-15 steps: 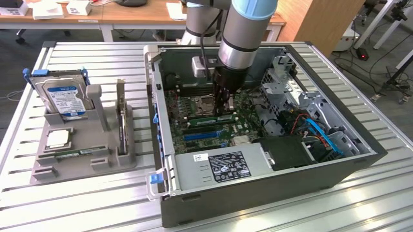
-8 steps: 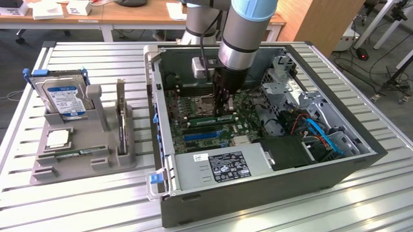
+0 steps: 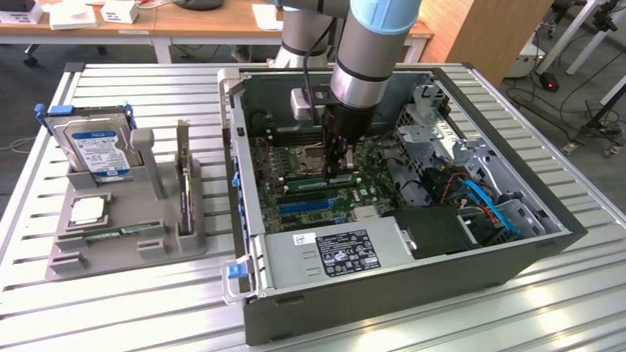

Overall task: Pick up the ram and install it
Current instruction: 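Press down the ram until it locks into place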

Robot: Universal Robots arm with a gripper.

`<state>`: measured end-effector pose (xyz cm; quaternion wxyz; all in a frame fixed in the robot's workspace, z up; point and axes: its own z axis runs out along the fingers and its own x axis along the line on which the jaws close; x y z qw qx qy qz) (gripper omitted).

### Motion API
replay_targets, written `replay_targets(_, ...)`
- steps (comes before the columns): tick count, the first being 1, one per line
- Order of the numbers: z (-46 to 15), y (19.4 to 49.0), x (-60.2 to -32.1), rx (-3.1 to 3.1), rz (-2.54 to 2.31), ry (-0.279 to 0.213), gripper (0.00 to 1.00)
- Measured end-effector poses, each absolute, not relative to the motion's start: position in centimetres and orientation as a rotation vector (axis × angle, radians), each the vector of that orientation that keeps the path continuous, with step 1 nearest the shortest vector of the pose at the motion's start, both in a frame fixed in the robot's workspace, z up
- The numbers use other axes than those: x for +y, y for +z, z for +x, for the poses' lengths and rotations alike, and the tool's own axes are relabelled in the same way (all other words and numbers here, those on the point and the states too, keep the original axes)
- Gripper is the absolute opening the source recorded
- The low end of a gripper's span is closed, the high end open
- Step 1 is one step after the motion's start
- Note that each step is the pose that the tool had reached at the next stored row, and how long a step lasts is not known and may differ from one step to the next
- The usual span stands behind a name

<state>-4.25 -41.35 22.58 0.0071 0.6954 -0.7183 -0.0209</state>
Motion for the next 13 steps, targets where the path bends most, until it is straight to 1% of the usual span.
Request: replay_targets(13, -4.25, 22.29, -41.35, -2.247, 2.175, -0.066, 0.09)
